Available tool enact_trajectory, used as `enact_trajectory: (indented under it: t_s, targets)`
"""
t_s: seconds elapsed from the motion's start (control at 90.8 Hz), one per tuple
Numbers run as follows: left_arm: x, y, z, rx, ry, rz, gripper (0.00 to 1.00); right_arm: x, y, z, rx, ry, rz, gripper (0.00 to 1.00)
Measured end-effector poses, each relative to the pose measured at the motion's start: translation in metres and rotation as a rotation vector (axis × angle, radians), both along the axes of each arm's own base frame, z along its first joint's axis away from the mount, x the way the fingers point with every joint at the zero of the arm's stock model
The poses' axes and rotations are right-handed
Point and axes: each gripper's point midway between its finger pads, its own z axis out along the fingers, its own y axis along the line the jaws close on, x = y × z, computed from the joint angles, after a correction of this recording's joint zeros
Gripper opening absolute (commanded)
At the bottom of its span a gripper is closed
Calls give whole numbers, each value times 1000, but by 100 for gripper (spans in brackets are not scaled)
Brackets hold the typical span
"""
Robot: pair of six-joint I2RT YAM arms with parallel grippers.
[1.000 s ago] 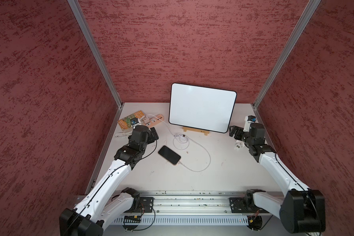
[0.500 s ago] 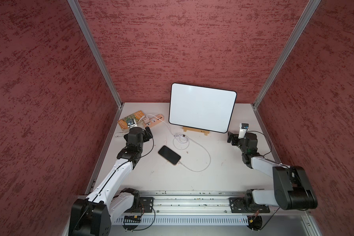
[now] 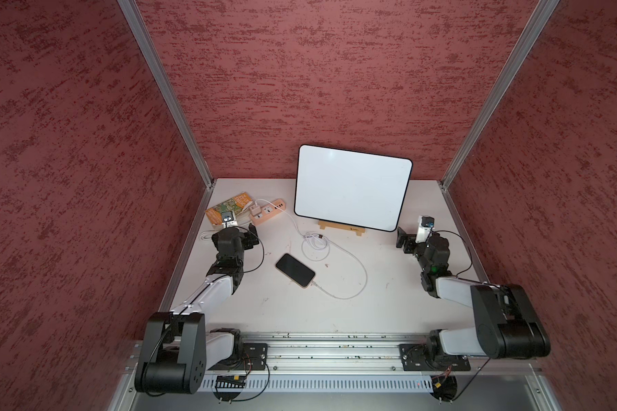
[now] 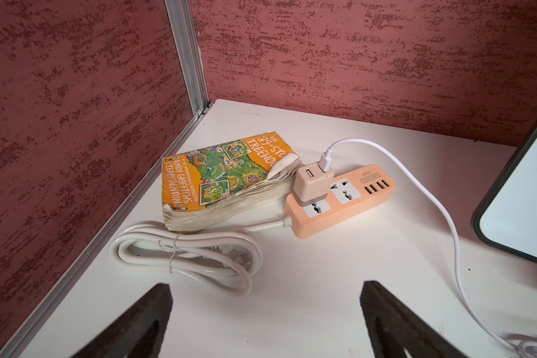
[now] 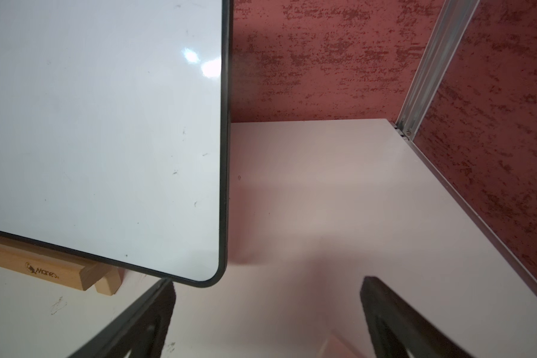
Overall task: Plug the charging cable into the phone
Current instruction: Reset both arms
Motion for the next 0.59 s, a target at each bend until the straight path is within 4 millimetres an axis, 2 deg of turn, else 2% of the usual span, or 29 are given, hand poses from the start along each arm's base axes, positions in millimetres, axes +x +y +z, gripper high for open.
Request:
enact_trajectory:
  t_s: [0.275, 0.386, 0.595]
  targets:
    - [22, -8, -26, 8, -7, -51, 100, 2, 0, 3, 0, -22, -1, 99]
    - [21, -8, -36, 9, -10, -56, 100, 0, 0, 2, 0, -26, -1, 99]
    - [16, -11, -32, 13, -72, -64, 100, -2, -1, 0, 0, -43, -5, 99]
